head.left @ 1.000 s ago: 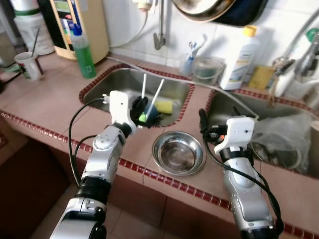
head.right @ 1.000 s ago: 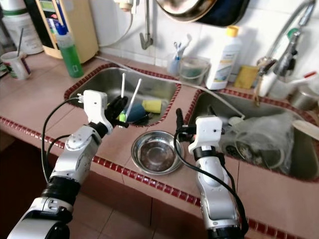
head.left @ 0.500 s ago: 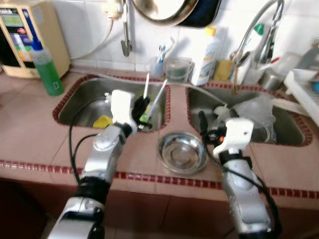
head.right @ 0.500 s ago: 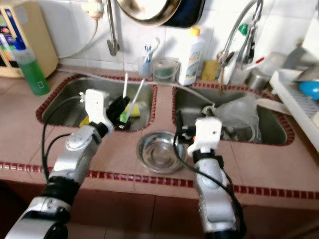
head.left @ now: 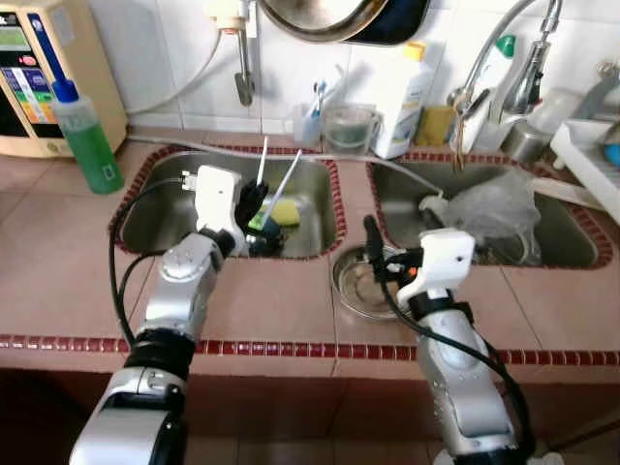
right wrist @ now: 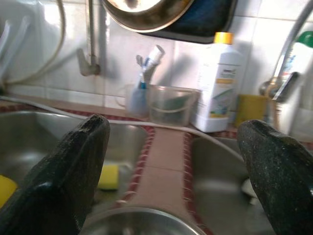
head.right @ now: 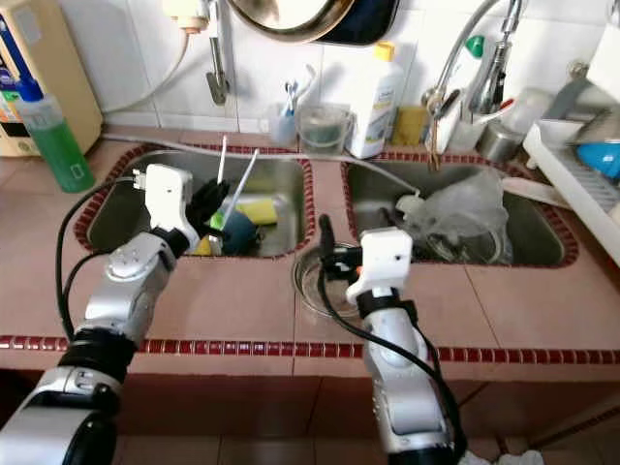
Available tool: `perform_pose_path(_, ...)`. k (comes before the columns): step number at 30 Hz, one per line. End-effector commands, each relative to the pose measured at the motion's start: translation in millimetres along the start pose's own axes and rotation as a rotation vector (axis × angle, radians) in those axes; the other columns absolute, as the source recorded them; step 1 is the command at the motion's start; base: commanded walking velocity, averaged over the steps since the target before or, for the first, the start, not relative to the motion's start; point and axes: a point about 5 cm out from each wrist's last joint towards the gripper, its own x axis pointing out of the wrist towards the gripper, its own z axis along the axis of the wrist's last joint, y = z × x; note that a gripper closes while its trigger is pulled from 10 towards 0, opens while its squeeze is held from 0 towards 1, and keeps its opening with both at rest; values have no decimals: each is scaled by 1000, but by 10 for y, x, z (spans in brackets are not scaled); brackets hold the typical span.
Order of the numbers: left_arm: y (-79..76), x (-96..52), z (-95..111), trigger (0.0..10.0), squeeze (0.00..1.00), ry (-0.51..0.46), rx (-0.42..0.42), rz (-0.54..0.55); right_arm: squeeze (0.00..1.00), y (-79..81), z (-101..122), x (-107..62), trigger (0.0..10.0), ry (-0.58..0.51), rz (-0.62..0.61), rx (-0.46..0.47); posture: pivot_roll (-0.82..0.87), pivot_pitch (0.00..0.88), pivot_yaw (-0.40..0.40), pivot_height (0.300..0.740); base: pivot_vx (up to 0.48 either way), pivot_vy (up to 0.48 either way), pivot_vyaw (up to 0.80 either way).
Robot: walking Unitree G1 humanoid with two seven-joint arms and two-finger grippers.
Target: Kitchen organization
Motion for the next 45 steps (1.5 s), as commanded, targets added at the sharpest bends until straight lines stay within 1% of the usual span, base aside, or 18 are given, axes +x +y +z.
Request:
perform_pose_path(1,79,-12,16,10000,0,4,-10,33,0,37,46,-5,10000,-20,8,13,-59,0,-15,740,0,0,0)
perform_pose_path(10,100,-11,61,10000,0,-28,-24,48,0,77,75,1,10000,-32,36,43,-50,0,-23,740,0,0,0)
perform_pose_path(16,167,-9,77,10000,0,-21,-21,73,0,85,85,0,10000,-35,52,42,-48,0,-26,740,0,0,0)
perform_pose_path(30,153,2,69,10000,0,-24,-55,76,0,114,94,-15,10000,-38,81,57,-52,0,-30,740,0,0,0)
perform_pose_path(45,129,12,66,10000,0,-26,-65,71,0,152,99,-22,10000,-37,110,70,-52,0,-34,740,289,0,0)
